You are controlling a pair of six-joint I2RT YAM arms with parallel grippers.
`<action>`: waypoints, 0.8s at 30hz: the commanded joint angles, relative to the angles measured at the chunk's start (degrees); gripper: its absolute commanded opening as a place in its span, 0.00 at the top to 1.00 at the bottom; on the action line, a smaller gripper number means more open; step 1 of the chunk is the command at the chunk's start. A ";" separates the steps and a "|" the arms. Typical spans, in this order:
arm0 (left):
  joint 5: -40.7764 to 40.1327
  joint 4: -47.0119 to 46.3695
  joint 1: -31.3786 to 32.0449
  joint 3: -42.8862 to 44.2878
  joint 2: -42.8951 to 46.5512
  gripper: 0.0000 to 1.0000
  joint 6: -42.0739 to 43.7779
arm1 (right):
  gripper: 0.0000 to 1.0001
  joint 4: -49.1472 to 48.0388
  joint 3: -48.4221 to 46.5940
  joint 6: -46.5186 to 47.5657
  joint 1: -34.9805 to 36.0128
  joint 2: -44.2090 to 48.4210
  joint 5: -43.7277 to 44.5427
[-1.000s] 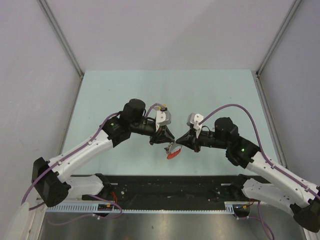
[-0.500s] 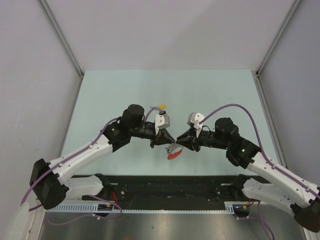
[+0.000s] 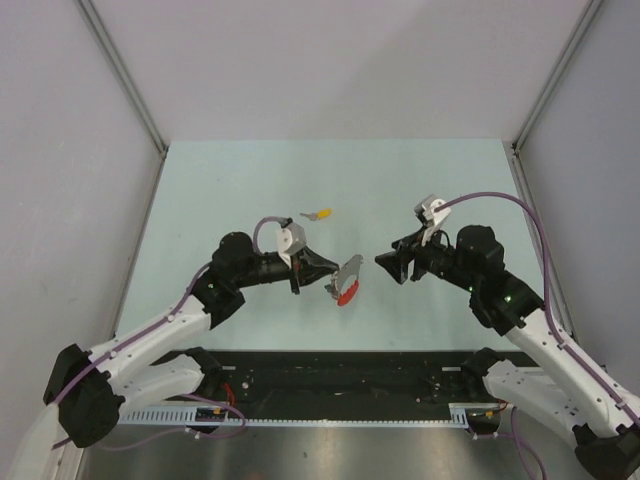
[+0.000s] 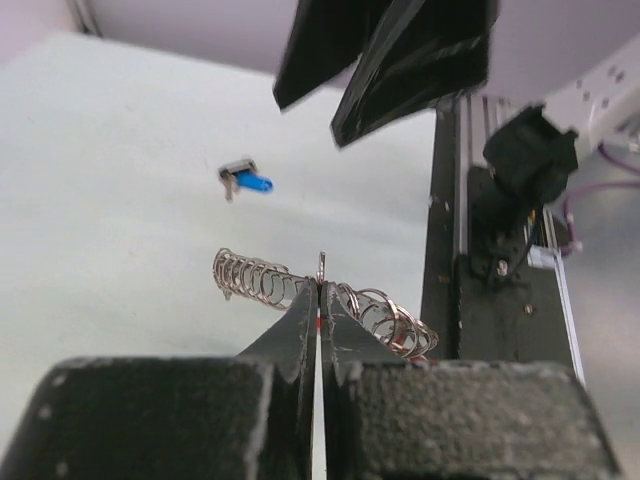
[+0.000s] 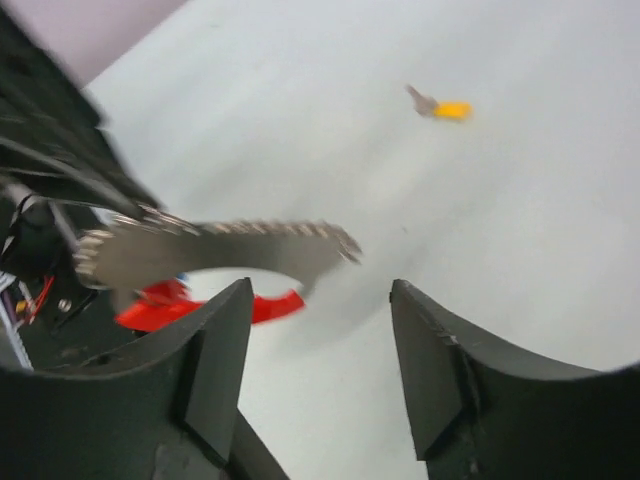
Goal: Put the keys on the keyring
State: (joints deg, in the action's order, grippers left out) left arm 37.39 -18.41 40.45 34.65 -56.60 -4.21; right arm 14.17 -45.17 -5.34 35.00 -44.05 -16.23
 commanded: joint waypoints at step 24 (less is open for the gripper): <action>-0.56 -0.04 -6.87 -0.55 11.25 1.00 0.60 | 0.35 10.54 -2.47 -14.87 -28.76 -27.40 21.85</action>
State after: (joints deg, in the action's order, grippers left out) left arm 38.02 -16.43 34.06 32.36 -46.06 -4.49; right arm 27.88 -45.84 -19.07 7.81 -68.62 2.26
